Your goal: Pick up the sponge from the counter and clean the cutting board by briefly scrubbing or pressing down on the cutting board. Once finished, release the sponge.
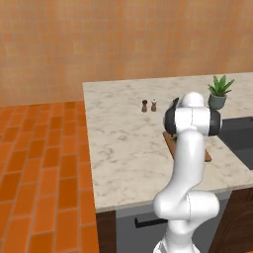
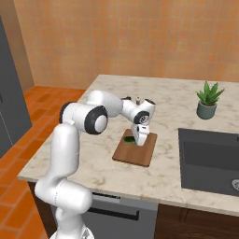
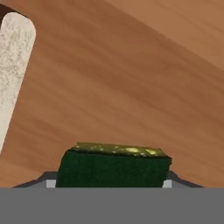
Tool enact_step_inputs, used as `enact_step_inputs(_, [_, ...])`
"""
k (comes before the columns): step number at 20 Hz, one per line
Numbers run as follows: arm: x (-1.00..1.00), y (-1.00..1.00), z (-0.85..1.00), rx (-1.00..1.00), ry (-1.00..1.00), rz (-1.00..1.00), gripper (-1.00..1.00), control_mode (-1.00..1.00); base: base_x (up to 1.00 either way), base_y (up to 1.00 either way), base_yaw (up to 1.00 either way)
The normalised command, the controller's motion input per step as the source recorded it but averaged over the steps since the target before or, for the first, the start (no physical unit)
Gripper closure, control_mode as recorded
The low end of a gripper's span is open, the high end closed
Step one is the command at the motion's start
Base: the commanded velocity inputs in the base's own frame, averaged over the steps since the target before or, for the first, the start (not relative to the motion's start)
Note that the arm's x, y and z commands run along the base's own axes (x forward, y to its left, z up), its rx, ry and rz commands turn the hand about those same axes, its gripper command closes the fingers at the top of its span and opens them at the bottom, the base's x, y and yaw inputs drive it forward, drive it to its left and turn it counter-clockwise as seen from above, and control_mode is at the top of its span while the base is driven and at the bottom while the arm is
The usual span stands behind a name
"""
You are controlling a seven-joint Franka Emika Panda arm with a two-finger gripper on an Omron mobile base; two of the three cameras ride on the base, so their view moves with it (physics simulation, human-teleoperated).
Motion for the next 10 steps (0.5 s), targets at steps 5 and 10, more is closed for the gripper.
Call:
enact_step_inputs(5, [-1.0,-0.55,-0.45,0.0,-0.27,0.0,1.0,-1.0,0.0,0.0,0.0])
enact_step_inputs(10, [-0.58,-0.88,-0.31,0.05,-0.1,-0.03,1.0,-1.0,0.0,0.0,0.0])
